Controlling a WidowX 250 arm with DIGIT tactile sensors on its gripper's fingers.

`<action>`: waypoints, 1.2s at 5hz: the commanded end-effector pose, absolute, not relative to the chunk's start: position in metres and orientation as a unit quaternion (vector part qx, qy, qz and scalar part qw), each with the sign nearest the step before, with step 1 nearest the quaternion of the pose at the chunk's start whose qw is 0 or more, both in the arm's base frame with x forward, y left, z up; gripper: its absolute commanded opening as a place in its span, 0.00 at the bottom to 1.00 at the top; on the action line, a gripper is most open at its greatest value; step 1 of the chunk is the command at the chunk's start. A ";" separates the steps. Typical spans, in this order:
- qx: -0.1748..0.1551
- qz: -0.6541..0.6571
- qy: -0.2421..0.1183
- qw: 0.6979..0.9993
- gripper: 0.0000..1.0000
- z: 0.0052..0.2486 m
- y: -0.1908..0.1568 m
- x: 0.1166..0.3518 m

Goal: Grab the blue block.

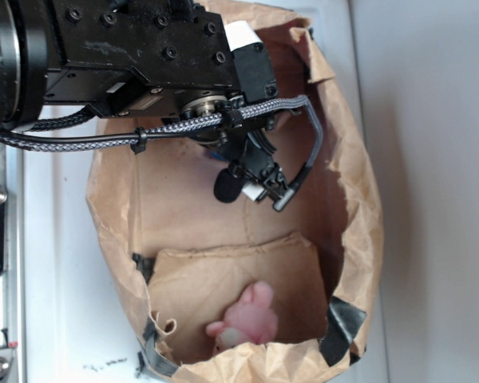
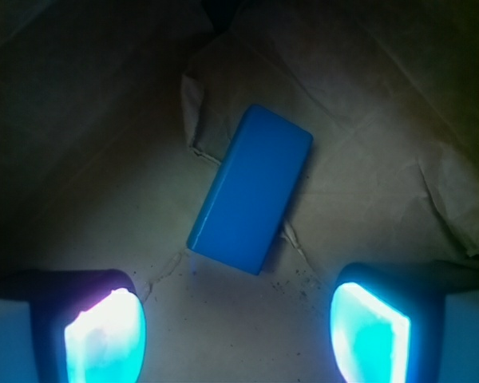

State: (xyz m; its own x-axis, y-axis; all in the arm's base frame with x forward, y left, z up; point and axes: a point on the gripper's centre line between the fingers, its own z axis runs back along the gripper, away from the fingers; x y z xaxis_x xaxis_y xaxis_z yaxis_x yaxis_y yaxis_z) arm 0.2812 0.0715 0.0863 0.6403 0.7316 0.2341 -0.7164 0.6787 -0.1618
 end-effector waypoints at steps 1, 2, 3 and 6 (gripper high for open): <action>-0.049 0.476 -0.150 0.865 1.00 0.092 0.112 0.289; -0.061 0.516 -0.133 0.844 1.00 0.082 0.120 0.291; -0.050 0.515 -0.142 0.844 1.00 0.080 0.120 0.289; -0.042 0.517 -0.139 0.844 1.00 0.058 0.118 0.296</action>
